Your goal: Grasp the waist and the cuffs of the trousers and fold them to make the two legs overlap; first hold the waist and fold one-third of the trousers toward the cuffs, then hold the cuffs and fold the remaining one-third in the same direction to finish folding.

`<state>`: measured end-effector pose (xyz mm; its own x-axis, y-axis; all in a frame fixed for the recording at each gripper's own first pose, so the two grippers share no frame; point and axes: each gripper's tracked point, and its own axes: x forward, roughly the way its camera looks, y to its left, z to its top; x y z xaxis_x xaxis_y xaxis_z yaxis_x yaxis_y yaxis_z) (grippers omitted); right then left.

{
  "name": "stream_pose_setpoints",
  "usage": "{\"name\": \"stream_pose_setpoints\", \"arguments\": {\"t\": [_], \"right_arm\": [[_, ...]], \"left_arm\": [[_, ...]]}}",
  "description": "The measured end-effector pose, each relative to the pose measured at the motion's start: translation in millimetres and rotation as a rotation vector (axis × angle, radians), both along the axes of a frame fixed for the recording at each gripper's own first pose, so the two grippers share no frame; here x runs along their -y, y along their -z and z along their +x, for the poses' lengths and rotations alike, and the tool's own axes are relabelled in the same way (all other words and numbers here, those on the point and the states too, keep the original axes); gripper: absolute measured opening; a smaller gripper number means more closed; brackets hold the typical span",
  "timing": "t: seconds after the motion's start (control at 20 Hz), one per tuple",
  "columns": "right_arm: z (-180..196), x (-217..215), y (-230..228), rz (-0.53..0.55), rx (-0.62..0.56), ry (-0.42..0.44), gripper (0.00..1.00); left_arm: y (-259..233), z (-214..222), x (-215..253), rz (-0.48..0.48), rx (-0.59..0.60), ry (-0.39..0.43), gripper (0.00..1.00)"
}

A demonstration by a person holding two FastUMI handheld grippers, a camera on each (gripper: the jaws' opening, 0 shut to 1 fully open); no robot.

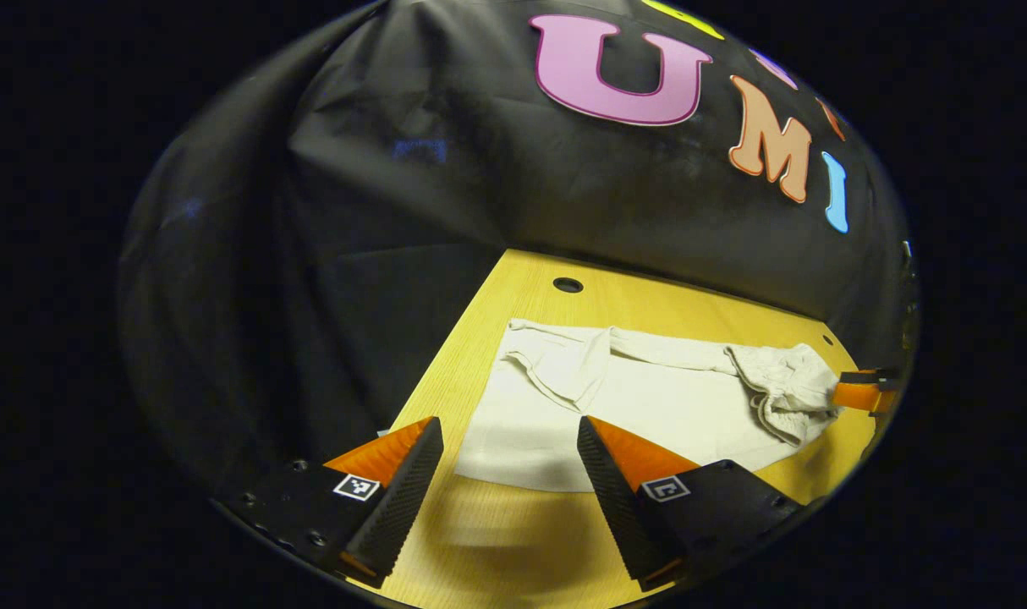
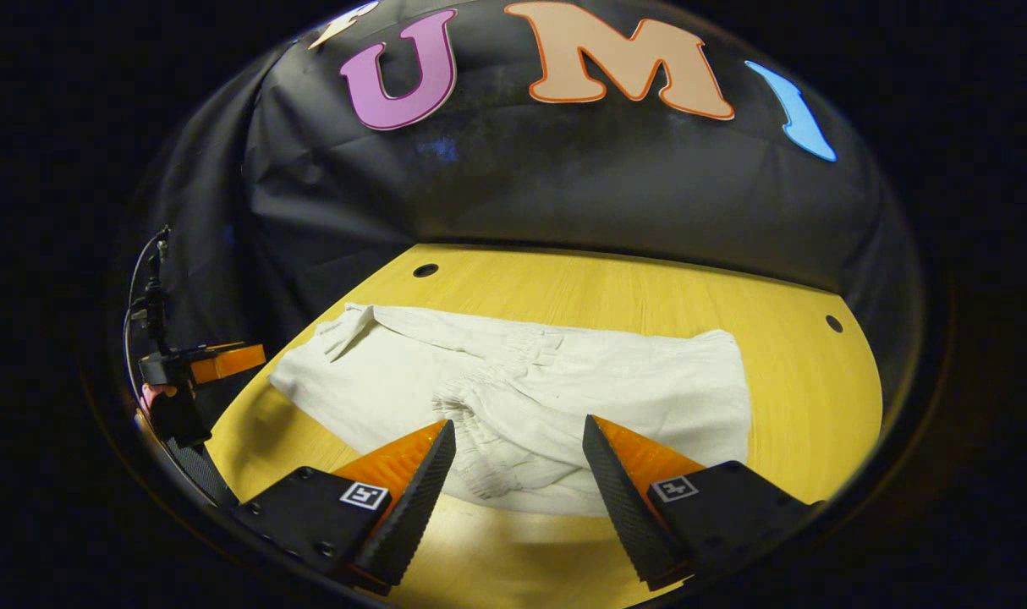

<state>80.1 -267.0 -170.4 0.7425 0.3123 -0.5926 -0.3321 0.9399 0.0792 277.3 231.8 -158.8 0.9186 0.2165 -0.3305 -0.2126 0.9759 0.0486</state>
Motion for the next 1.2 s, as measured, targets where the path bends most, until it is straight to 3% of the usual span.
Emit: {"name": "stream_pose_setpoints", "arguments": {"t": [0.2,0.3,0.35,0.4,0.55,0.7,0.75,0.85,0.9,1.0,1.05,1.15,1.2], "right_arm": [[-11.6,30.3,-14.4,-0.013,0.015,0.062,0.92],[-16.3,48.4,-22.7,-0.023,0.027,0.098,0.97],[-18.4,59.1,-27.6,-0.028,0.035,0.121,0.92],[-21.6,68.6,-31.3,-0.029,0.042,0.145,0.96],[-31.1,98.3,-42.4,-0.020,0.048,0.218,0.97],[-36.4,127.7,-52.2,-0.023,0.066,0.284,0.96],[-36.3,134.1,-54.7,-0.022,0.067,0.300,0.92],[-36.0,143.4,-58.9,-0.021,0.076,0.321,0.92],[-36.4,145.5,-60.6,-0.020,0.081,0.326,0.97],[-34.5,147.9,-65.2,-0.015,0.092,0.332,0.92],[-33.7,147.3,-67.0,-0.007,0.095,0.335,0.97],[-34.0,146.8,-67.6,-0.004,0.098,0.334,0.92],[-34.8,147.3,-66.8,-0.005,0.095,0.333,0.96]], "left_arm": [[7.6,-5.3,3.5,-0.054,-0.026,-0.024,0.95],[9.8,-7.6,3.8,-0.067,-0.043,-0.030,0.96],[11.5,-6.2,2.1,-0.074,-0.043,-0.037,0.96],[14.9,-5.3,2.4,-0.079,-0.047,-0.045,0.96],[19.0,-6.8,0.1,-0.083,-0.076,-0.075,0.96],[18.4,-6.1,0.3,-0.055,-0.070,-0.072,0.96],[18.9,-6.3,-1.4,-0.031,-0.070,-0.070,0.96],[18.6,-6.1,-1.5,0.013,-0.077,-0.069,0.96],[18.0,-5.5,-3.6,0.040,-0.082,-0.077,0.97],[15.5,-6.3,-1.8,0.062,-0.088,-0.067,0.95],[15.6,-5.6,-1.0,0.066,-0.096,-0.056,0.94],[18.3,-3.8,1.6,0.063,-0.099,-0.038,0.87],[18.4,-4.1,3.8,0.066,-0.105,-0.032,0.85]]}}
